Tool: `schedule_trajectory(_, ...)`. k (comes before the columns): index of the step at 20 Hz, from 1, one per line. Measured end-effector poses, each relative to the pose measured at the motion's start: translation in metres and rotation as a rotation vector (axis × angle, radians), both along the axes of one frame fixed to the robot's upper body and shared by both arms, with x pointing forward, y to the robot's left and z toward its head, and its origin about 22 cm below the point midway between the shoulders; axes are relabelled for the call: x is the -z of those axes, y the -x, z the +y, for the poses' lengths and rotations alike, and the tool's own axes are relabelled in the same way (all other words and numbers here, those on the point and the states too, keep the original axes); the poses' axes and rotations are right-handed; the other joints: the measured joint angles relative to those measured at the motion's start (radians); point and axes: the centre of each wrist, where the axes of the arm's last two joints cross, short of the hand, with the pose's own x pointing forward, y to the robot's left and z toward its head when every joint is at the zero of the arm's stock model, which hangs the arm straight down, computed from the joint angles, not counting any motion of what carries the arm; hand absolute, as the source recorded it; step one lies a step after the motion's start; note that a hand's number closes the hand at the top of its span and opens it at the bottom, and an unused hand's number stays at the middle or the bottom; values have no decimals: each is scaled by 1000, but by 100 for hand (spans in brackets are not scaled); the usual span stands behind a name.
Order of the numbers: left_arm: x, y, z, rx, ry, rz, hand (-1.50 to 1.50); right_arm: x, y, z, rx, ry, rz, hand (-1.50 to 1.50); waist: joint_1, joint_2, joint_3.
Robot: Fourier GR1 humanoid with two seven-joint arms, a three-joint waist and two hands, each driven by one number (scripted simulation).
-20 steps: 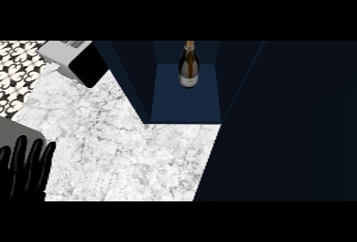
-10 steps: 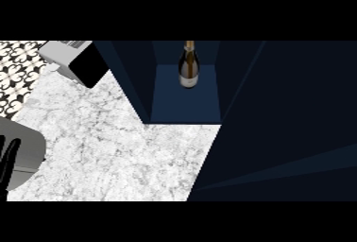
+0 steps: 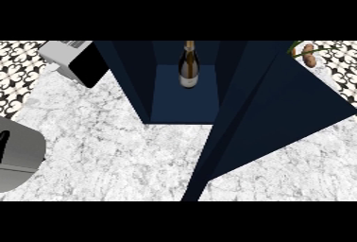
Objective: Pick up the wine, place it into the cabinet and close the cabinet
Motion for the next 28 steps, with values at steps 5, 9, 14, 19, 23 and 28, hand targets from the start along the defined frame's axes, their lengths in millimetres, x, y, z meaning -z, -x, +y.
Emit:
schedule_trajectory(5, -1, -4, 4, 18, 18, -1, -150, -5, 0, 6, 34, 47, -69, 150, 6, 2, 0)
schedule_trajectory(9, -7, -7, -2, 41, 37, -1, -150, -8, -2, 11, 35, 67, -107, 150, 14, 4, 0)
schedule_trajectory(14, -8, -10, -6, 59, 52, -5, -150, -15, -9, 19, 0, 67, -110, 150, 25, 9, 0)
schedule_trajectory(19, -12, -18, -4, 65, 60, -6, -150, -27, -29, 40, -16, 22, -116, 150, 36, 12, 0)
schedule_trajectory(23, -12, -22, -8, 61, 64, -2, -150, -44, -61, 77, -15, -11, -130, 150, 41, 14, 0)
schedule_trajectory(28, -9, -24, -11, 53, 70, -2, -150, -71, -104, 111, 19, -1, -156, 150, 39, 14, 1)
